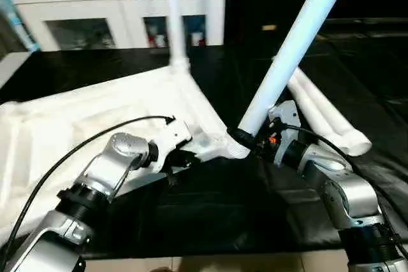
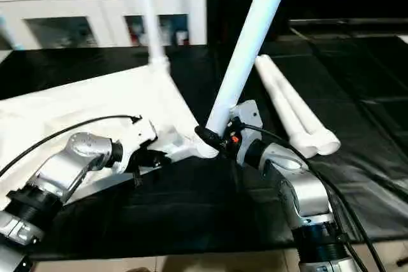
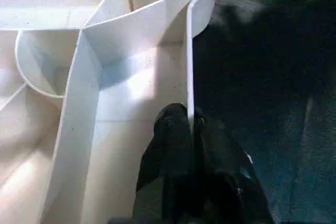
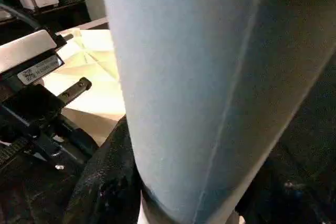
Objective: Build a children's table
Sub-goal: Insert table leg to table base
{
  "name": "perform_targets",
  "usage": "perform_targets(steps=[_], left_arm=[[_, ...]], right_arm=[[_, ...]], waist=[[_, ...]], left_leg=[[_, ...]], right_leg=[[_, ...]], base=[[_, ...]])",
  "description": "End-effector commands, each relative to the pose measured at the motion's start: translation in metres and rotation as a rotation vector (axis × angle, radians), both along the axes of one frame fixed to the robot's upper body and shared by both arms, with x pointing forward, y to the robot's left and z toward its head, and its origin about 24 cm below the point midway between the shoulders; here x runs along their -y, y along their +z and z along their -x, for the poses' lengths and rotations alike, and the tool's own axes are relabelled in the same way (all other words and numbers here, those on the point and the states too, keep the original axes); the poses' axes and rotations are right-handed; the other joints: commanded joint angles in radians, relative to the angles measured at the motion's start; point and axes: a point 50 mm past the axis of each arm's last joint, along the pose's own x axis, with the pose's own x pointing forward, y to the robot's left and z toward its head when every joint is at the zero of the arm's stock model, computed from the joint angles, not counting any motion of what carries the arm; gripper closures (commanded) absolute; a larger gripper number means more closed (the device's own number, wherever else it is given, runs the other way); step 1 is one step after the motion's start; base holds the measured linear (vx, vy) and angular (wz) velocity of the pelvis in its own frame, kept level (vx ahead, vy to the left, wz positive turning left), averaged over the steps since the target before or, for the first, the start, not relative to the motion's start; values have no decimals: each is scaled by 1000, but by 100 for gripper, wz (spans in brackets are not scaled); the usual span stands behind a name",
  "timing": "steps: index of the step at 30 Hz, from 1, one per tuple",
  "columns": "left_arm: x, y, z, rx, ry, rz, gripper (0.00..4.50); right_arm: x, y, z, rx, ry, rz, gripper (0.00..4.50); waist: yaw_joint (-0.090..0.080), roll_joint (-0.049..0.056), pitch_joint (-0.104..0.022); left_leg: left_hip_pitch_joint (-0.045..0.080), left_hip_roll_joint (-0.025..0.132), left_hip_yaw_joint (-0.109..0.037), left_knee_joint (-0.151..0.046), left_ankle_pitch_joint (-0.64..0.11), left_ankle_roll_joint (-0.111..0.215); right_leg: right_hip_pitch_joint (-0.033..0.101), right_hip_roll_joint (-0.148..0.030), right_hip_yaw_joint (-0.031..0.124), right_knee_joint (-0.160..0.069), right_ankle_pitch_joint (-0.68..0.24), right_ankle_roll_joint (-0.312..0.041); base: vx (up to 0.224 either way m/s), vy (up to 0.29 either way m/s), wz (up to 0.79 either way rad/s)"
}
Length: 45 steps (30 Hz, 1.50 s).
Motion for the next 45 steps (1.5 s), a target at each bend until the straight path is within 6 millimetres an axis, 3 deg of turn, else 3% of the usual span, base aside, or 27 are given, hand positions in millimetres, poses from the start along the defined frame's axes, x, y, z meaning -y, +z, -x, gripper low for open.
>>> perform_targets(steps=[1,14,16,22,30,37,45], left_arm=[[4,5,2,3,-50,36,406],[1,0,0,61,-42,37,389],[1,-1,0,63,-42,36,418],[0,-4,-2,52,-26,33,449],[-2,-11,5,39,-81,7,450],[-1,-10,11,38,-156,0,450],[-3,-6,9,43,-161,9,450]], right_arm=[[0,5,-2,26,4,-2,258],[-2,5,-2,27,18,9,258],[-2,5,-2,28,19,11,258],[-1,6,-3,28,9,6,258],[0,8,-11,71,-60,35,258],[-8,4,-9,-2,54,25,258],[-7,-6,-12,-62,71,93,258]], waist=[[2,-2,-70],[10,-8,-70],[9,-8,-70],[13,-8,-68],[12,-9,-68],[15,-11,-69],[16,-15,-68]], left_leg=[[11,30,-14,-67,-209,14],[9,30,-12,-66,-198,18],[9,31,-12,-67,-194,18],[11,31,-12,-68,-207,15],[12,32,-13,-71,-218,4],[13,34,-11,-69,-202,15],[12,33,-9,-69,-195,12]], right_leg=[[51,-76,46,-83,-259,-167],[50,-78,48,-85,-281,-148],[50,-77,48,-83,-274,-148],[48,-78,47,-86,-299,-144],[44,-78,48,-87,-312,-141],[46,-79,50,-80,-266,-158],[47,-81,51,-81,-276,-158]], base=[[0,0,0],[0,0,0],[0,0,0],[0,0,0],[0,0,0],[0,0,0],[0,0,0]])
